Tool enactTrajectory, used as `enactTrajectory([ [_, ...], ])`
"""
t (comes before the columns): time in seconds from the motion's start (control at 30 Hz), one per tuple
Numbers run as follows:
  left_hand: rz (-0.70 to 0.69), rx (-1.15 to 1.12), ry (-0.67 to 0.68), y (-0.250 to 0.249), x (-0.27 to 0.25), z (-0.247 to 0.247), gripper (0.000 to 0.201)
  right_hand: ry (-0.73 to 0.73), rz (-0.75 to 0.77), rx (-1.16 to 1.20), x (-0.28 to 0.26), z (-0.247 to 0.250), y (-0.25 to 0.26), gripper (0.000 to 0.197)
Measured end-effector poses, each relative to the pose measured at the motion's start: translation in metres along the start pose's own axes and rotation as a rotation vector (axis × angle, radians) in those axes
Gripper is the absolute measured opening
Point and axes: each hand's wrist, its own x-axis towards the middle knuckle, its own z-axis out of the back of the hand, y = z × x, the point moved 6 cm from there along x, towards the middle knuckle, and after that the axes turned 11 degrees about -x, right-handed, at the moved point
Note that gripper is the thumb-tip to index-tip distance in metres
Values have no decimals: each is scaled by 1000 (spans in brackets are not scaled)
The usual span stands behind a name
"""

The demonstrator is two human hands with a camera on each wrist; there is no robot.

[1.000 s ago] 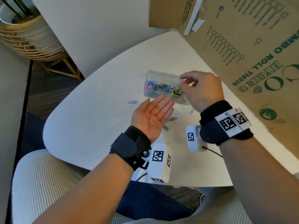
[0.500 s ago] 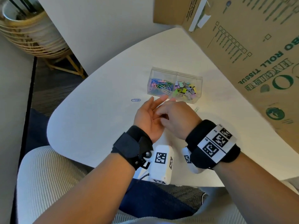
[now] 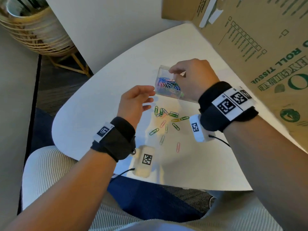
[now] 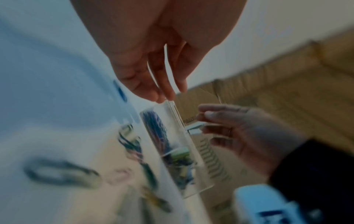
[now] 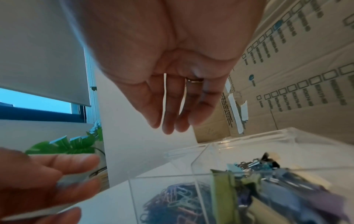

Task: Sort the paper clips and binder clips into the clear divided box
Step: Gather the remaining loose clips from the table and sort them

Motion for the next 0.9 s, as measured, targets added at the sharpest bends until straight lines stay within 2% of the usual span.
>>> enactTrajectory([
  [0.1, -173, 504, 93, -13, -2, -4, 36, -50, -54, 116, -25, 12, -14, 22],
  [0.2, -253, 879, 209, -15, -4, -10, 45, -68, -200, 242, -59, 11, -48, 23],
  [0.27, -217, 1053, 257, -10, -1, -11, 48, -91, -307, 286, -82, 6, -72, 24],
  [0.33, -107, 1201, 286, -1, 0, -10, 52, -73, -377, 229, -100, -4, -88, 24],
  [0.43, -15, 1276, 359, 9, -6, -19, 56, 13, -377, 138, -111, -24, -96, 23],
  [0.53, -29, 1289, 428, 17, -18, -36, 55, 89, -363, 106, -108, -40, -99, 33],
  [0.67, -71, 1290, 503, 30, -35, -52, 55, 289, -349, -84, -103, -58, -95, 43],
  [0.77, -97, 1294, 499, 34, -36, -56, 57, 323, -271, -109, -101, -64, -78, 42],
  [0.9, -126, 1432, 474, 28, -23, -58, 61, 335, -163, -75, -98, -68, -58, 37],
])
